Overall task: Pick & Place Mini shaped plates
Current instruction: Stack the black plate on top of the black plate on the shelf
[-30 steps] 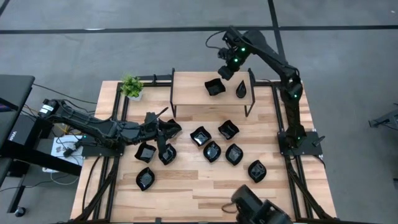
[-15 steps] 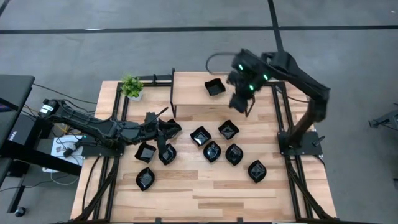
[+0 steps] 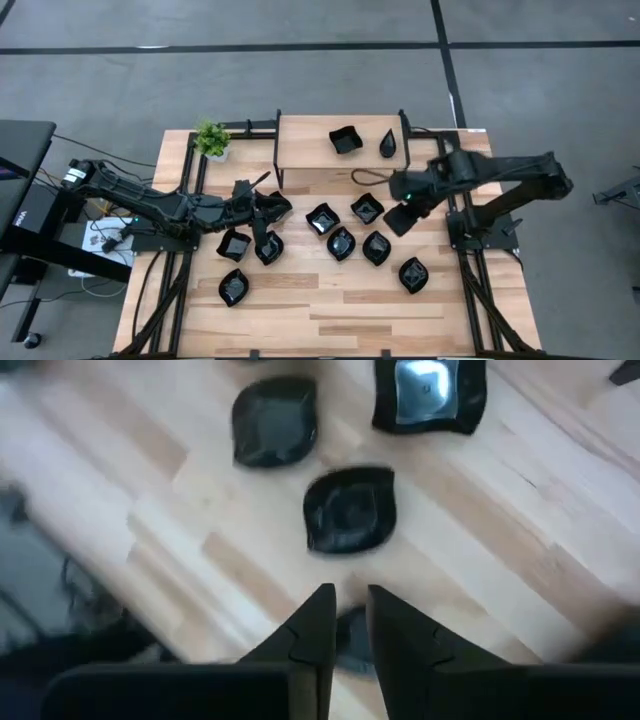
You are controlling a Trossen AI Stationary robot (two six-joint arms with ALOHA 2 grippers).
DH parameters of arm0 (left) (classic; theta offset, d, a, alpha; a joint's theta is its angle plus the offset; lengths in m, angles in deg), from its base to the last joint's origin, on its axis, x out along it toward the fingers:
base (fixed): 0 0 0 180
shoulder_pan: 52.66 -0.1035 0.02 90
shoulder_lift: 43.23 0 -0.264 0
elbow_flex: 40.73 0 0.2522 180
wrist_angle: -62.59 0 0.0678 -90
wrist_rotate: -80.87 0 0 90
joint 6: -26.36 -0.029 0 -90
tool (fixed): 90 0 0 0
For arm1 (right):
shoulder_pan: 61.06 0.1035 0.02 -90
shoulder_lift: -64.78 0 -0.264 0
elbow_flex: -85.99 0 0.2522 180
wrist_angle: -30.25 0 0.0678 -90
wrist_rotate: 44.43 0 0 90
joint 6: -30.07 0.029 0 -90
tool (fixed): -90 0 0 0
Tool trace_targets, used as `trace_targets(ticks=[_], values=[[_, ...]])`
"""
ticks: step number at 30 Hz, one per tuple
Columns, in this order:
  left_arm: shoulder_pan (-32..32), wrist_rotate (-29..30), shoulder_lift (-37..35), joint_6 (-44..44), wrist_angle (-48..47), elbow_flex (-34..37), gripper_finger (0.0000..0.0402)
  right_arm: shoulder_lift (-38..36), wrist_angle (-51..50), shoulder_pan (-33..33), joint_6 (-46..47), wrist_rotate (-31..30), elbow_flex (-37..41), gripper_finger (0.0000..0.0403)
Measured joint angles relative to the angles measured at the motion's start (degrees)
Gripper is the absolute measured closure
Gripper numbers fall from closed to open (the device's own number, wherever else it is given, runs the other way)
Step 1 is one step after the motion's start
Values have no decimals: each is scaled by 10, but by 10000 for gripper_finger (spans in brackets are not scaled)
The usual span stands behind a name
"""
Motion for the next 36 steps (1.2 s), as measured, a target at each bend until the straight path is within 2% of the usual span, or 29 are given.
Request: trace_targets(ticks=[6,11,20,23,29,36], values=[[3,0,0,1,3,0,280,6,119,-3,82,-38,123,347],[4,0,0,2,3,0,280,33,151,-22,136,-89,177,347],[4,0,0,1,4,0,280,101,182,-60,236,-83,211,347],[4,0,0,0,3,0,280,123,205,-64,244,-84,211,347],[4,0,0,0,3,0,280,152,234,-59,255,-90,211,347],[4,0,0,0,3,0,280,171,221,-18,335,-112,211,347]])
